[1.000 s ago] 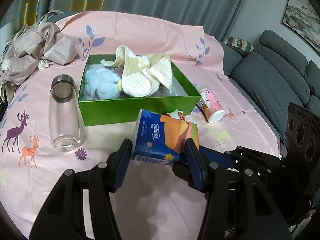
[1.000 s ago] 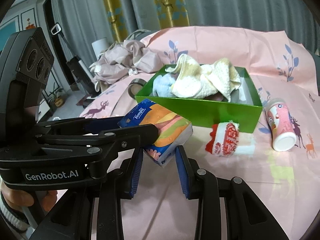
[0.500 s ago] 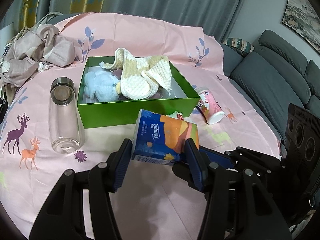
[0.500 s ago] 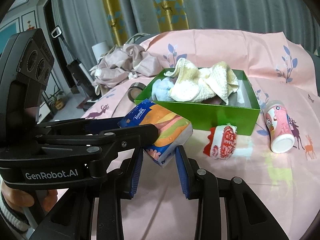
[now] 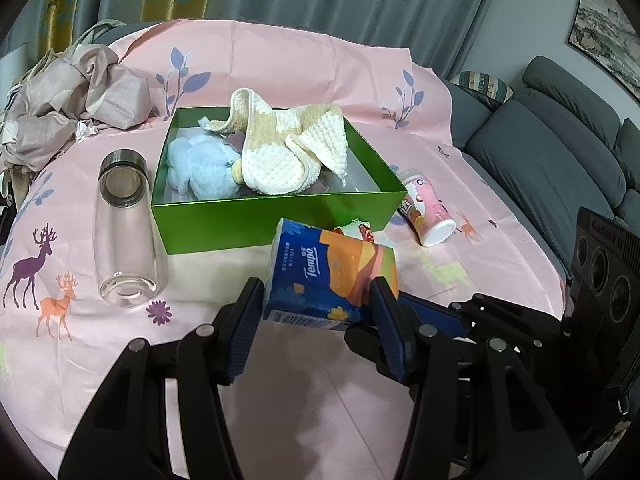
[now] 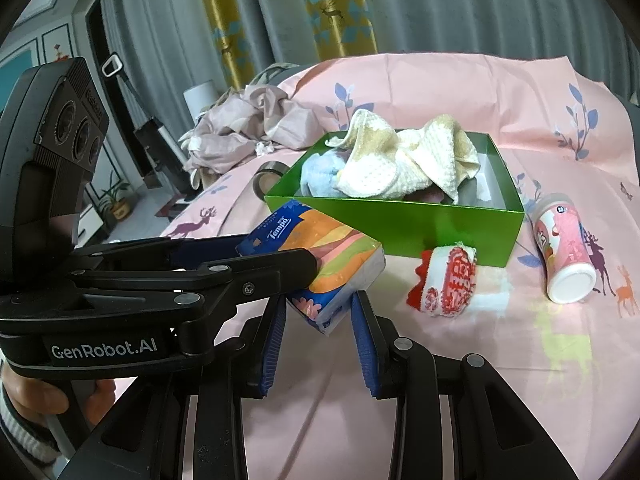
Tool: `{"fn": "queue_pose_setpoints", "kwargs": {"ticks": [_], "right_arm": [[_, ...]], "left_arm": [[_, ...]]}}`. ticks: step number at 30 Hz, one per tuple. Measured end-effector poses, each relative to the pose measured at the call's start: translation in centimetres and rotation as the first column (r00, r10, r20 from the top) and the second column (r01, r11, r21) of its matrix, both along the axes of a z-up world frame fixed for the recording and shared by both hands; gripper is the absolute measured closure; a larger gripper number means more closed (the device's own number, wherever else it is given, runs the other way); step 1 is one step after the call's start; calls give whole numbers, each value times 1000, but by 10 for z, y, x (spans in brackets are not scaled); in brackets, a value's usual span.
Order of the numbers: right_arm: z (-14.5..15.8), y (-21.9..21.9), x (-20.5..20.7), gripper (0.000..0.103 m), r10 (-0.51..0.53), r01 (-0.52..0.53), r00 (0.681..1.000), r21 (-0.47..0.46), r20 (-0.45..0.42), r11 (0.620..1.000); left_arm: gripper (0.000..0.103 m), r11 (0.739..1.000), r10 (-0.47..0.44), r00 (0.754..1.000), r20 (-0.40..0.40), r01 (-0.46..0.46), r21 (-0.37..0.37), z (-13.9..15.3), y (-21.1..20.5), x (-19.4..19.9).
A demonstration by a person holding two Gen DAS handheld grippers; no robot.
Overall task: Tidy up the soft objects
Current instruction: 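Lift the tissue pack off the sheet with the right gripper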
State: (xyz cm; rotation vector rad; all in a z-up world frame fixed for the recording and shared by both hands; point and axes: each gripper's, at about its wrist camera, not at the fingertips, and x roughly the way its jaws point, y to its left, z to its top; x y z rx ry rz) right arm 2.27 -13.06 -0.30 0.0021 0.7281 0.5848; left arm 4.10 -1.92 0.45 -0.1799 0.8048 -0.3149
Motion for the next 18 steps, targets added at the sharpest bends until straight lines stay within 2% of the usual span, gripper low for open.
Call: {"fn": "queue_pose_setpoints", "kwargs": {"ticks": [18], "right_arm": [[-9,-12,11,67,-5,5,1000,46,-6,999]], "left_arm": [[50,999,-7,1000,-14,7,52,-3,-14,10]]}}
